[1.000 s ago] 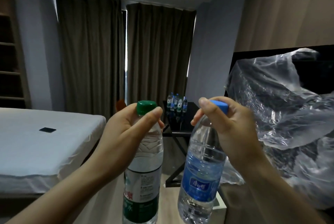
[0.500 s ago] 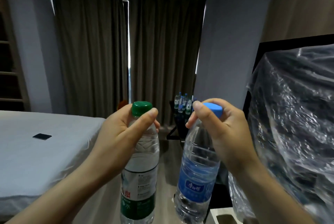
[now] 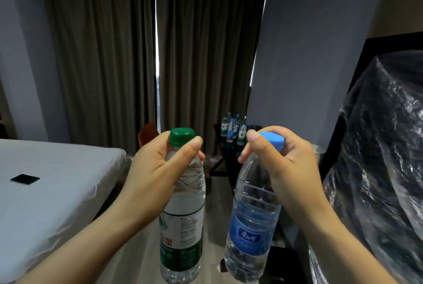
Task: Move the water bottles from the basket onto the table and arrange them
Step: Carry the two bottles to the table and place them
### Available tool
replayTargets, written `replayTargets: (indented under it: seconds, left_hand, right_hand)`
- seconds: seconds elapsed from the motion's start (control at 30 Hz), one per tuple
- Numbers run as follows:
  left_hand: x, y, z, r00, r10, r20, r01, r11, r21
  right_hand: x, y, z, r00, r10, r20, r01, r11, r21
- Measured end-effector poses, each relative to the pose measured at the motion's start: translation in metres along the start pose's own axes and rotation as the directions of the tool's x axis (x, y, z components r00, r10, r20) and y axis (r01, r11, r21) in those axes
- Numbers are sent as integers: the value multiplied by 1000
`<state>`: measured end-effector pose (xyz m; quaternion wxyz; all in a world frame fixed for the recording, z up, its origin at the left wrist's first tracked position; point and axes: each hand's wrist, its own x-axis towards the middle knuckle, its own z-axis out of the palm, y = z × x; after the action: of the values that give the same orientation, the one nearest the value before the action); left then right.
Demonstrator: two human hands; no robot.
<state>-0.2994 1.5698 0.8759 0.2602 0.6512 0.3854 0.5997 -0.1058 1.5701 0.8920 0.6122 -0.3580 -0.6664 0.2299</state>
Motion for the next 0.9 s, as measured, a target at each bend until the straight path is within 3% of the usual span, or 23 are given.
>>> replayTargets:
  seconds: [0.3, 0.53, 0.9]
  left_hand:
    - [122, -87, -37, 994, 26, 102, -22, 999, -40]
    - [200, -165, -65, 995, 1, 103, 1, 1000, -23]
    - [297, -265, -49, 992, -46, 114, 50, 998, -32]
  right_hand:
    - [97, 67, 67, 992, 25, -120, -40, 991, -127]
    - [163, 127, 126, 986, 53, -160, -77, 987, -143]
    - [249, 237, 167, 972, 88, -218, -126, 979, -163]
